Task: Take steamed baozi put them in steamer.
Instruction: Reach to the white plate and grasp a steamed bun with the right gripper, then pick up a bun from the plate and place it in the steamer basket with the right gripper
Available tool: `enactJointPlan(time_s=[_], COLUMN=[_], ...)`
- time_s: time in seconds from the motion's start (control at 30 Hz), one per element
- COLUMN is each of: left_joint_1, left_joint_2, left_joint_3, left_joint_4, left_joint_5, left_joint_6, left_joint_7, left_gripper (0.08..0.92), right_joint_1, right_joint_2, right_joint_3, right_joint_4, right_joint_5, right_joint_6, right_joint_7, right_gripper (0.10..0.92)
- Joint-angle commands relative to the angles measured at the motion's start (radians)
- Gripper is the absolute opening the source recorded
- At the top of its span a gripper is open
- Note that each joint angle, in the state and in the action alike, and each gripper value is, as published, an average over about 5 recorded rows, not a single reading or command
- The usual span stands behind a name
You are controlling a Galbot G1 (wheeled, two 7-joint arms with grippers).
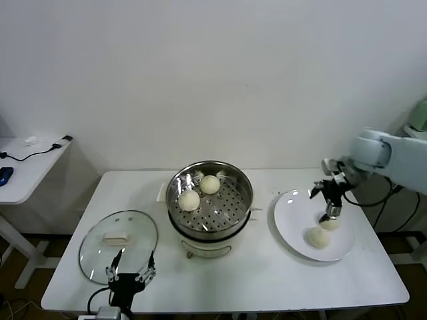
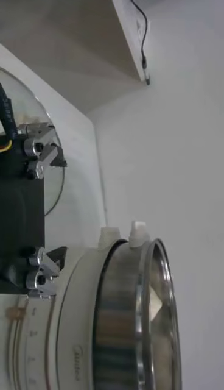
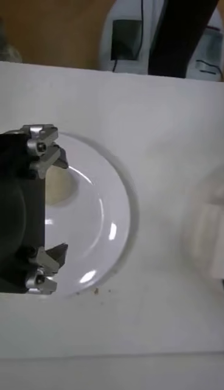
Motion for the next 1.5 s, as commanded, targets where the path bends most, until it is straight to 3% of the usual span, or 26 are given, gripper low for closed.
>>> enactJointPlan(time_s=[0.03,0.8,1.07,1.3,1.5], left_joint_1=[0.001,-0.003,-0.006,-0.005,-0.006], left_joint_2=[0.001,0.005,0.003,0.005,0.007], left_joint_3=[-0.002,-0.005,-0.004,-0.003,0.004], left_joint_4=[0.004,0.014,0.014,0.006,-0.002], left_joint_5=[0.0,-0.002,-0.002,-0.002,-0.001], left_joint_6=[0.0,0.002,0.003,0.007,0.007], left_joint_7=[-0.001,-0.003,-0.004,-0.004,-0.004], left_gripper=[0.823,0.823,0.823,0.823,0.823], right_joint_1=[-0.265,-0.463,-0.422,-0.226,0.093], right_joint_2=[-0.088,0.04,0.03,0.034,0.156], right_joint_3=[0.157,0.353,0.33,0.303,0.249], right_joint_4=[-0.043,-0.19,-0.162,-0.131,-0.113], right_joint_5=[-0.112,-0.15,-0.168,-0.235,-0.117], right_joint_6=[-0.016,-0.061,-0.057,0.039,0.177], right_joint_7=[0.028,0.103,0.082,-0.058,-0.187], right_gripper=[0.823,0.822,0.718,0.696,0.695])
